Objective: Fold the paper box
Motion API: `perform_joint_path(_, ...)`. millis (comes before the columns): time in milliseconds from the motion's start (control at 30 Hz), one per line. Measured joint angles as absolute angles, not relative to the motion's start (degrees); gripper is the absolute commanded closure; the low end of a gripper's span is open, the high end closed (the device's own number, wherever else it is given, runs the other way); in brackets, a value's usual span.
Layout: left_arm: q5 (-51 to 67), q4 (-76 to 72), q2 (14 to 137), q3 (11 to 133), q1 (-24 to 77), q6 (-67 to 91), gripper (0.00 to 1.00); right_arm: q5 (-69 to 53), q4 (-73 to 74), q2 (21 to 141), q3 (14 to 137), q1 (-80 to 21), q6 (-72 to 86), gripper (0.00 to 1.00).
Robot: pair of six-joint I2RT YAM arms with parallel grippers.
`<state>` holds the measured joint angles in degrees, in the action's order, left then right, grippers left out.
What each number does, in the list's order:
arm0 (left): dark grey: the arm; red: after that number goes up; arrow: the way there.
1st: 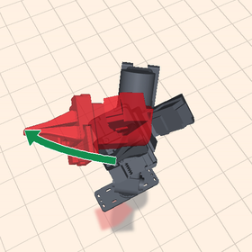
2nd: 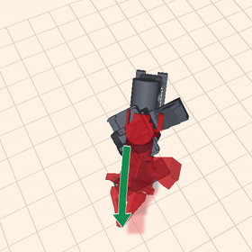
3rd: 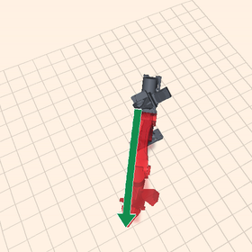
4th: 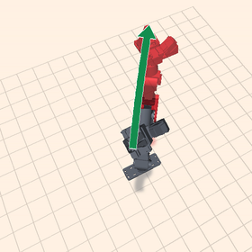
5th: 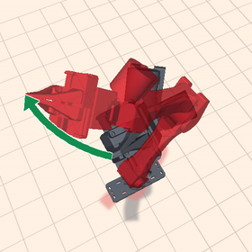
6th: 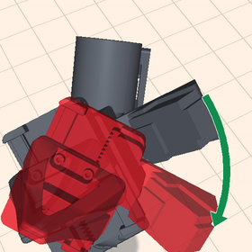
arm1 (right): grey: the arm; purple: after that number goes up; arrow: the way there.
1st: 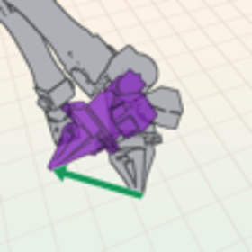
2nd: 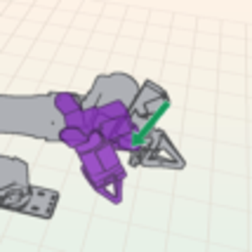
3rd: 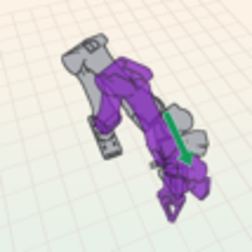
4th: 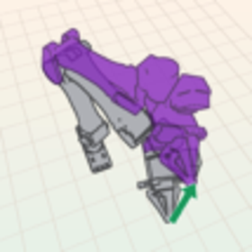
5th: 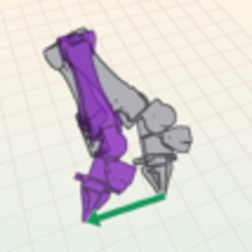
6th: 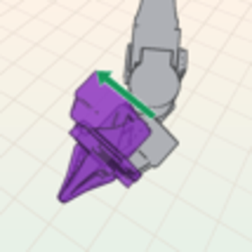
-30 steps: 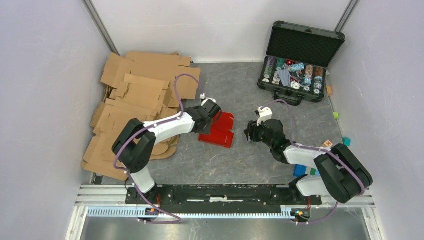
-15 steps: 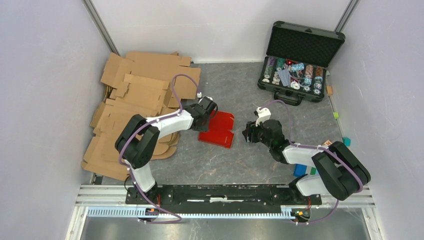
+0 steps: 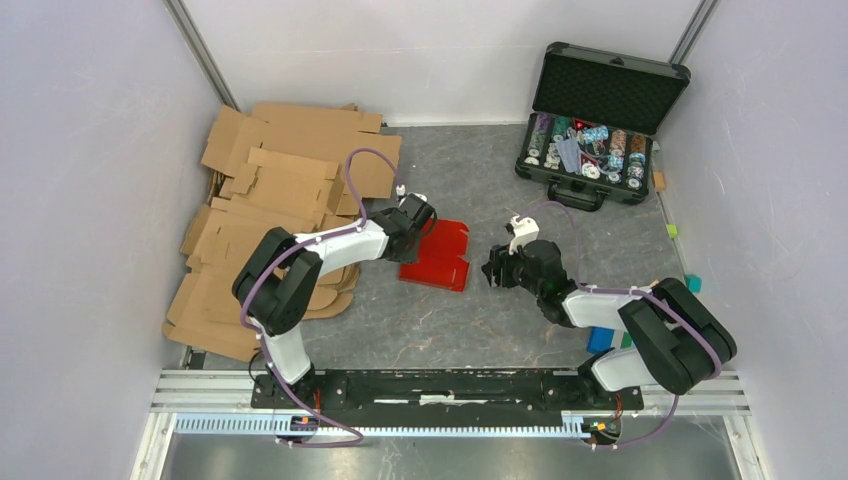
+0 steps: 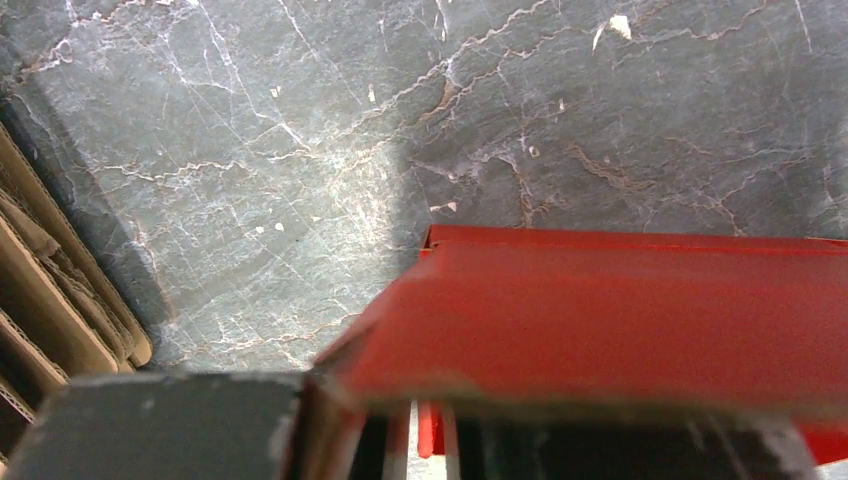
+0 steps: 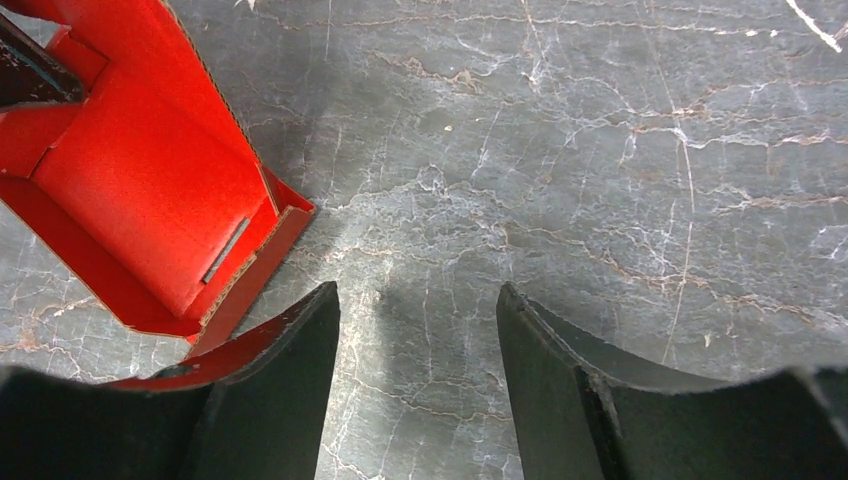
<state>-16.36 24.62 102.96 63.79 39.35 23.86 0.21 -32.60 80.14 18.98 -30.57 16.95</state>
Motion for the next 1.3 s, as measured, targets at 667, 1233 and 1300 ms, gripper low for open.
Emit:
perform_joint_path(667, -14.4, 21.5, 98.7, 58.7, 39.4, 23.7, 0.65, -9.2, -41.5, 84.8, 17.3, -30.6, 20.7, 0.29)
perform_joint_path(1233, -13.5, 20.1, 98.7, 58.1, 39.4, 23.5, 0.76, -9.3, -36.0, 88.3, 24.8, -32.8, 20.7, 0.30)
perform_joint_path(1300, -13.8, 20.4, 98.7, 58.1, 39.4, 23.1, 0.77, -8.0, -34.1, 88.4, 26.0, -33.4, 20.1, 0.30)
